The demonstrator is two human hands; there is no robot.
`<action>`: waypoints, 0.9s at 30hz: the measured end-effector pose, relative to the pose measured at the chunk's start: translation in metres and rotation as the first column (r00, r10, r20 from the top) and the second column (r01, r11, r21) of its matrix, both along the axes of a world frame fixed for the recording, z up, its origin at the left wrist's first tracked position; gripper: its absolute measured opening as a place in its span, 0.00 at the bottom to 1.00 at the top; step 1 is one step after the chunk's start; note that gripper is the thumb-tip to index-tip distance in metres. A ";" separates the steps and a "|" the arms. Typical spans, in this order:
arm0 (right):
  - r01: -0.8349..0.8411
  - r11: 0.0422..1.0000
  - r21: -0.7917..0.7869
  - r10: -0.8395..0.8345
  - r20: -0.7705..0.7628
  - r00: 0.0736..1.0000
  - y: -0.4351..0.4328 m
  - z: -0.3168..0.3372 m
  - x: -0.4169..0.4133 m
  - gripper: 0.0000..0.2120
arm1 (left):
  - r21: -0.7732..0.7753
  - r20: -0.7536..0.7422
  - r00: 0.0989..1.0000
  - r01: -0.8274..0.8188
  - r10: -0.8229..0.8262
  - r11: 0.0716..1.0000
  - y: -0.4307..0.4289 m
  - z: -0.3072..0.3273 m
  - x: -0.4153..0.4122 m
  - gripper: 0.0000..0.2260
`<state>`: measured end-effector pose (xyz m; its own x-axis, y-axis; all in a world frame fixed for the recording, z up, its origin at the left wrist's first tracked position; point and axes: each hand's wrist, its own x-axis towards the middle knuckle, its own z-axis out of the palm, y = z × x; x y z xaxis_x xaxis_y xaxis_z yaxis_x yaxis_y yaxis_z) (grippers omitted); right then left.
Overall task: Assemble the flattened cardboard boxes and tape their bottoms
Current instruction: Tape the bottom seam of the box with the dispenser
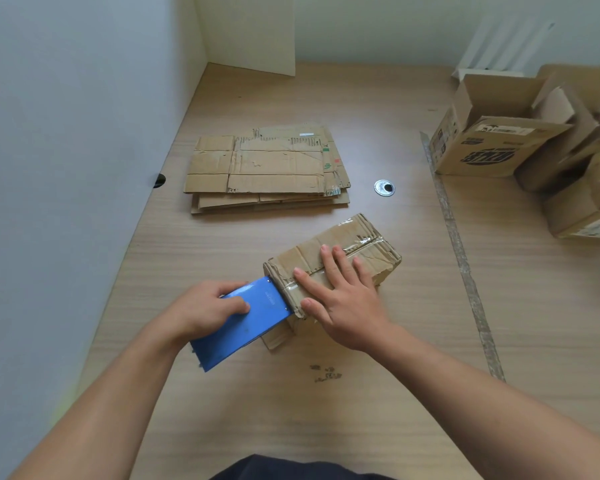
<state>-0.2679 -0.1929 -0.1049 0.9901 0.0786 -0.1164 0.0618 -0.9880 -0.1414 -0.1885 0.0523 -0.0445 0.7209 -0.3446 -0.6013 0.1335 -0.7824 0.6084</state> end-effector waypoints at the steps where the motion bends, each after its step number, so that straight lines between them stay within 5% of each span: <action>1: -0.003 1.000 -0.002 0.003 0.000 1.000 0.000 0.000 0.000 0.29 | 0.017 0.018 1.000 -0.005 0.005 1.000 -0.002 0.001 -0.001 0.15; 16: -0.015 0.999 0.040 0.015 -0.017 1.000 0.007 0.005 0.000 0.32 | 0.458 0.278 0.945 0.027 -0.171 0.888 -0.036 0.001 -0.012 0.12; 27: 0.016 0.991 0.131 -0.016 -0.001 1.000 0.034 0.023 -0.003 0.24 | 0.392 0.288 0.957 -0.080 -0.040 0.917 0.017 -0.006 -0.033 0.13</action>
